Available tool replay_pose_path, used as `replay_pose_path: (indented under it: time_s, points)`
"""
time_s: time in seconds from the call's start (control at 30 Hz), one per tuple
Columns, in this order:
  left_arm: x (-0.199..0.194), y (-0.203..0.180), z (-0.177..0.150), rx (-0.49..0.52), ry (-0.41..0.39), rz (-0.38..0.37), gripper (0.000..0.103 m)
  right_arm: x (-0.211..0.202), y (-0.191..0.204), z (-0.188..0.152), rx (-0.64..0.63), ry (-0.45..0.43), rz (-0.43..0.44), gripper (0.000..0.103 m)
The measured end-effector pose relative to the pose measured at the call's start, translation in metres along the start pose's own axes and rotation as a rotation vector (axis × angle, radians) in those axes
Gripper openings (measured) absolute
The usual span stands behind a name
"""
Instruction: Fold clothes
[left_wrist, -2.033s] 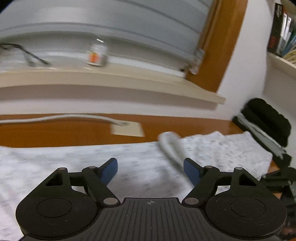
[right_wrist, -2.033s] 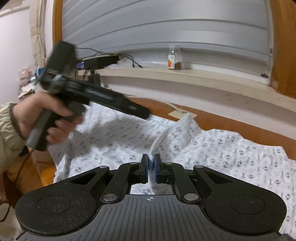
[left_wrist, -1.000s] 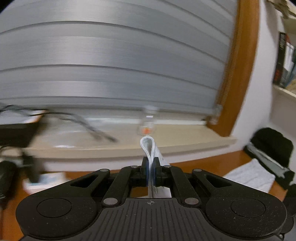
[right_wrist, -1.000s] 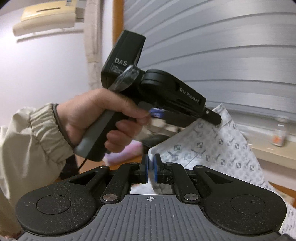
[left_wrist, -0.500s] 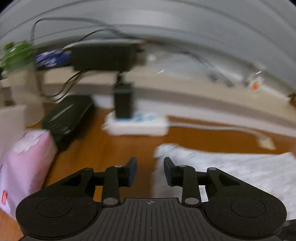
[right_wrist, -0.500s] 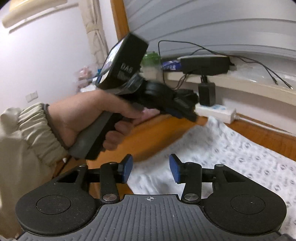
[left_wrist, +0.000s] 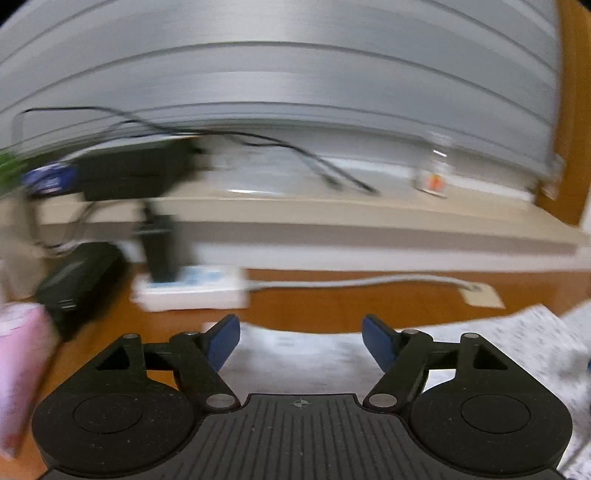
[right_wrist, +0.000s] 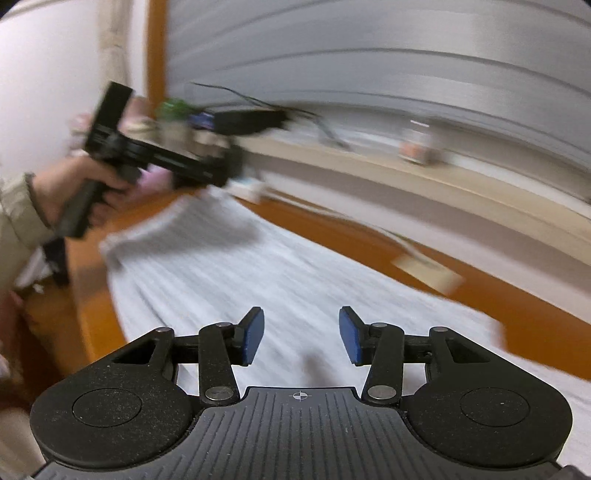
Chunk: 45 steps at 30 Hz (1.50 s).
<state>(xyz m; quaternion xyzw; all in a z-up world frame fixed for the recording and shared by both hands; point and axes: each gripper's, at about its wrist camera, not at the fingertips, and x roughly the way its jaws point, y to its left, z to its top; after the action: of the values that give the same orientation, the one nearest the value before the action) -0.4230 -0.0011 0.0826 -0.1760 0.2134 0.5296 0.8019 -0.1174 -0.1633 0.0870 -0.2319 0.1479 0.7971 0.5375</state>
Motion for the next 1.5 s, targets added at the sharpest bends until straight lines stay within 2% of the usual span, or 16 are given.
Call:
replay_pose_path:
  time_s: [0.13,0.23,0.37,0.47,0.6,0.7,0.73,0.77,0.8,0.97,1.07,1.2,1.4,1.5]
  points:
    - [0.029,-0.051,0.0,0.054,0.024,-0.093,0.076,-0.039,-0.042,-0.044,-0.001,0.08,-0.115,0.039]
    - [0.054,-0.091,0.0,0.106,0.042,-0.16,0.076,-0.064,-0.061,-0.07,0.04,0.093,-0.153,0.038]
    - [0.082,-0.139,-0.008,0.161,0.076,-0.231,0.076,-0.076,-0.057,-0.086,0.075,0.077,-0.116,0.038]
    - [0.091,-0.156,-0.018,0.184,0.09,-0.25,0.077,-0.071,-0.047,-0.089,0.089,0.076,-0.057,0.038]
    - [0.1,-0.163,-0.031,0.205,0.12,-0.239,0.077,-0.067,-0.036,-0.088,0.095,0.067,-0.033,0.039]
    - [0.1,-0.159,-0.03,0.177,0.118,-0.242,0.078,-0.056,-0.035,-0.093,0.099,0.072,-0.071,0.039]
    - [0.1,-0.158,-0.029,0.171,0.118,-0.246,0.078,-0.054,-0.035,-0.094,0.105,0.07,-0.076,0.034]
    - [0.101,-0.157,-0.03,0.167,0.119,-0.246,0.078,-0.055,-0.034,-0.096,0.11,0.067,-0.073,0.023]
    - [0.101,-0.158,-0.03,0.17,0.119,-0.24,0.078,-0.056,-0.033,-0.098,0.114,0.063,-0.07,0.007]
    - [0.099,-0.162,-0.029,0.202,0.123,-0.218,0.079,-0.085,-0.023,-0.109,0.084,0.032,-0.084,0.005]
    - [0.101,-0.163,-0.029,0.211,0.125,-0.215,0.08,-0.082,-0.02,-0.118,0.097,0.053,-0.072,0.005]
    - [0.101,-0.163,-0.029,0.212,0.126,-0.214,0.081,-0.09,-0.025,-0.12,0.126,0.032,-0.052,0.007]
    - [0.101,-0.165,-0.03,0.22,0.128,-0.212,0.082,-0.113,-0.042,-0.117,0.147,-0.011,-0.104,0.007]
    - [0.102,-0.165,-0.03,0.221,0.127,-0.213,0.082,-0.11,-0.048,-0.112,0.145,-0.017,-0.136,0.009]
